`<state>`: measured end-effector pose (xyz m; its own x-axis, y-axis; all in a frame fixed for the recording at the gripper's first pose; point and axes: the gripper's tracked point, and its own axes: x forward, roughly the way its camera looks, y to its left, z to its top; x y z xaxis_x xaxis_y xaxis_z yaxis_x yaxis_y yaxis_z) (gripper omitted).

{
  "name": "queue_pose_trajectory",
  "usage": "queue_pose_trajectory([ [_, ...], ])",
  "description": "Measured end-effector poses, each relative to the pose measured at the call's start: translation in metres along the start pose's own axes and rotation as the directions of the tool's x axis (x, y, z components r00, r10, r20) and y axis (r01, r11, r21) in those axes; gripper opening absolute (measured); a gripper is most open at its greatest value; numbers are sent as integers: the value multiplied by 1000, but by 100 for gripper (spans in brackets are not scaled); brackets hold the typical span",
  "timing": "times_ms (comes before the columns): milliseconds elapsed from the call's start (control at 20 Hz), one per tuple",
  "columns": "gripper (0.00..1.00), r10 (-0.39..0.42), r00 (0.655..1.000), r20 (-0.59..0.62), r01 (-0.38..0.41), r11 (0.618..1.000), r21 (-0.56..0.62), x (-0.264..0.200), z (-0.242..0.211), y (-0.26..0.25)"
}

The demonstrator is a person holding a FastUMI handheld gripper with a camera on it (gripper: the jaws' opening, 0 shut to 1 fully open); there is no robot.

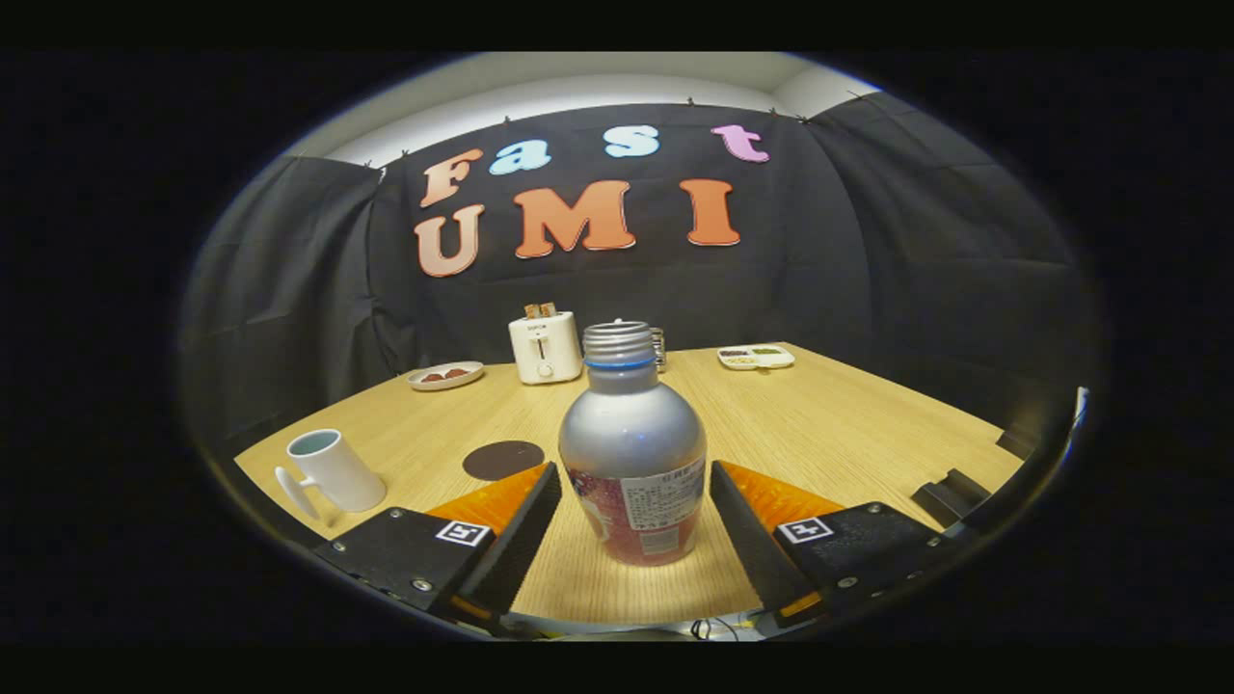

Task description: Take the bottle from table, then pour the juice into the cup, finally place the bottle on the coaster

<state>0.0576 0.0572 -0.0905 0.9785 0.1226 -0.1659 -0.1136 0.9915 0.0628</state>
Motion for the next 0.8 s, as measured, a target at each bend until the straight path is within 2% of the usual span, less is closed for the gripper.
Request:
queue_pose_trajectory([
  [200, 81, -17, 1000, 6, 17, 1000, -14, 6, 1, 0],
  [600, 77, 21, 1000, -1, -21, 1000, -16, 7, 9, 21],
  [800, 77, 35, 999, 12, -34, 995, -95, 9, 18, 42],
])
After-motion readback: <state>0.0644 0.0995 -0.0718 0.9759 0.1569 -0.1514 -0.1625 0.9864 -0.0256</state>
